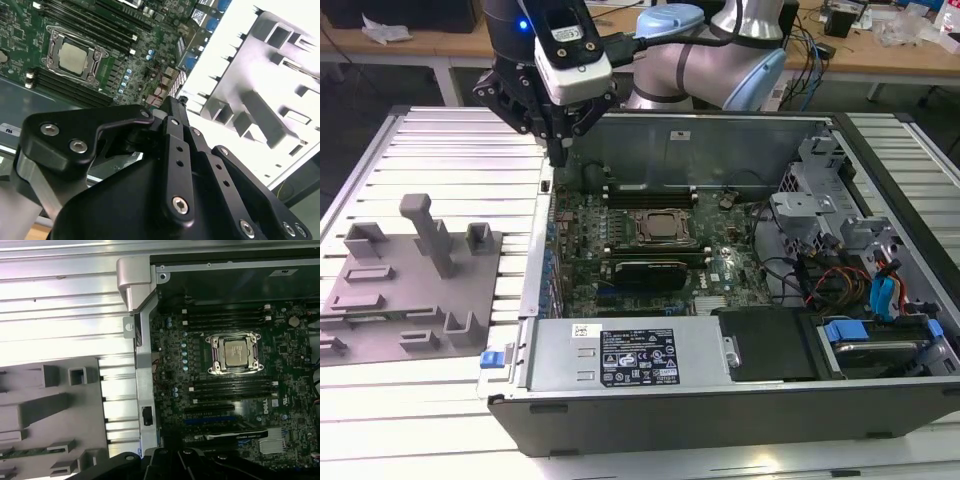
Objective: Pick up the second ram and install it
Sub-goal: 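Reach for the second ram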
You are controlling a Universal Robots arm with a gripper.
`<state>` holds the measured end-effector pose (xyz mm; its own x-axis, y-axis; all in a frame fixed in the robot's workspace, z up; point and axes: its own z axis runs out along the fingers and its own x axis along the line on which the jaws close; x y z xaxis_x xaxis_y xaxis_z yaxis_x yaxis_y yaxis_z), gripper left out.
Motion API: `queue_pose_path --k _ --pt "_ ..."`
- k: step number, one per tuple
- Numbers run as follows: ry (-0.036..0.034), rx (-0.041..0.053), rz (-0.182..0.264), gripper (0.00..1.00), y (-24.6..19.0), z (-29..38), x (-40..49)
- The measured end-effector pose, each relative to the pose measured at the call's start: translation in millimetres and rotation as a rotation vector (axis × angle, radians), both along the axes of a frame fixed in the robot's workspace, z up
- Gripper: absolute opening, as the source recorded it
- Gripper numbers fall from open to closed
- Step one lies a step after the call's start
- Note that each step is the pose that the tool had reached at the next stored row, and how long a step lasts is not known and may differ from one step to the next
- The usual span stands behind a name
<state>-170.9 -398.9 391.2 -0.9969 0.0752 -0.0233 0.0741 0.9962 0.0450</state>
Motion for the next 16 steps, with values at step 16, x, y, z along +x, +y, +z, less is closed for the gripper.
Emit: queue_pose_path --k 16 --pt "-0.0001 0.0000 0.000 0.11 0.0 -0.9 -29.9"
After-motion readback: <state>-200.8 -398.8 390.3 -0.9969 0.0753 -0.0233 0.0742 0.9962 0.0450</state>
